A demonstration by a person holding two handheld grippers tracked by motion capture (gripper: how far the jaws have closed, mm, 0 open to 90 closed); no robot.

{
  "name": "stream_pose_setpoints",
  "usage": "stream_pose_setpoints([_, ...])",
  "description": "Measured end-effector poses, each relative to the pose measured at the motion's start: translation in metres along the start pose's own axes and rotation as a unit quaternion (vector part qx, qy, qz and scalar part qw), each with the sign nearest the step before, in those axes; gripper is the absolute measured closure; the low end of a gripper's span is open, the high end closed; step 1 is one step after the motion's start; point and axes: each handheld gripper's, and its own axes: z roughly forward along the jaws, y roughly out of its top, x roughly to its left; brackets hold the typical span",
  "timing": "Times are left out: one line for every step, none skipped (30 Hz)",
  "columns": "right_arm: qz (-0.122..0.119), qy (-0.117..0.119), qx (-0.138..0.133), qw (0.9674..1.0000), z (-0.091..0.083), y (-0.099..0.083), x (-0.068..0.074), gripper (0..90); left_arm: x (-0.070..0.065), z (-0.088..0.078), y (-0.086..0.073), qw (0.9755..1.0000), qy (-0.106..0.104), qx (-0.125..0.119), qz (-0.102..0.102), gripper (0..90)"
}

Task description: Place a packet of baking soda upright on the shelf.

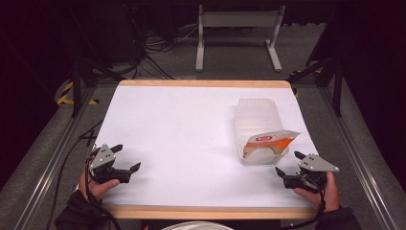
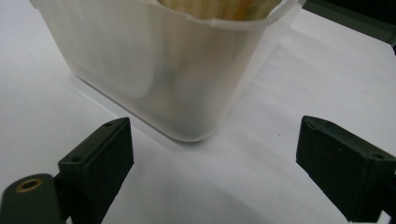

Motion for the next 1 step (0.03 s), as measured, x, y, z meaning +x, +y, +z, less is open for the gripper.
stream_pose_setpoints([0.0, 0.0, 0.0, 1.0, 0.0, 0.0, 0.0, 11.7, 0.0, 0.0, 0.0, 1.0, 0.0, 0.0, 0.0, 5.6])
